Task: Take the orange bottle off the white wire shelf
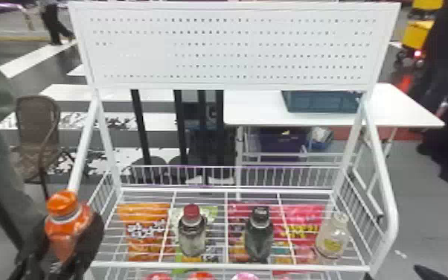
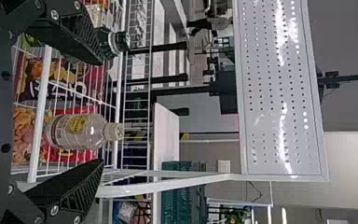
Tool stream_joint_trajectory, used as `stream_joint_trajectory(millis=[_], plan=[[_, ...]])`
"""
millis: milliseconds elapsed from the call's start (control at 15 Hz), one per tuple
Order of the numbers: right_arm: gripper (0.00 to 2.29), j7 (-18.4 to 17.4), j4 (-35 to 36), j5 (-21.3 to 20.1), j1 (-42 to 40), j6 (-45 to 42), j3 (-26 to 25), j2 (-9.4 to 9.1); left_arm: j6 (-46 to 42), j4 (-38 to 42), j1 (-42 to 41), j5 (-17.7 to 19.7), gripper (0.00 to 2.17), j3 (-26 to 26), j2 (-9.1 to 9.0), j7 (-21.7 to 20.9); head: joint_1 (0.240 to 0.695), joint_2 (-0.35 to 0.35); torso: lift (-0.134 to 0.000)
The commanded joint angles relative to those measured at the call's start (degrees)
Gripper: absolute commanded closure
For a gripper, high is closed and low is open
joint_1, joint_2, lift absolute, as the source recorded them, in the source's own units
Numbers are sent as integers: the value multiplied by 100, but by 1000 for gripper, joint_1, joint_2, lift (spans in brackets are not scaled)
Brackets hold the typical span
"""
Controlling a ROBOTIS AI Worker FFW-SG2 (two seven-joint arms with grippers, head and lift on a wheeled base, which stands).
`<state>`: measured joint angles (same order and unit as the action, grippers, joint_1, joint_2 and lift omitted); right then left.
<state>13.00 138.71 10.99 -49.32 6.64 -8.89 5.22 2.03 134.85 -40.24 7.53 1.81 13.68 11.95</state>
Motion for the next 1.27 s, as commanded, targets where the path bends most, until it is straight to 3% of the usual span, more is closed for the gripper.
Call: stream_joint_trajectory(millis=[0, 1200], plan=[[157, 9, 16, 0, -33, 0, -7, -4, -118, 191, -300, -120, 691, 4, -14, 1, 499, 0, 0], [157, 9, 69, 0, -86, 0, -25, 5, -154, 322, -494, -138, 691, 21, -23, 27, 499, 0, 0]])
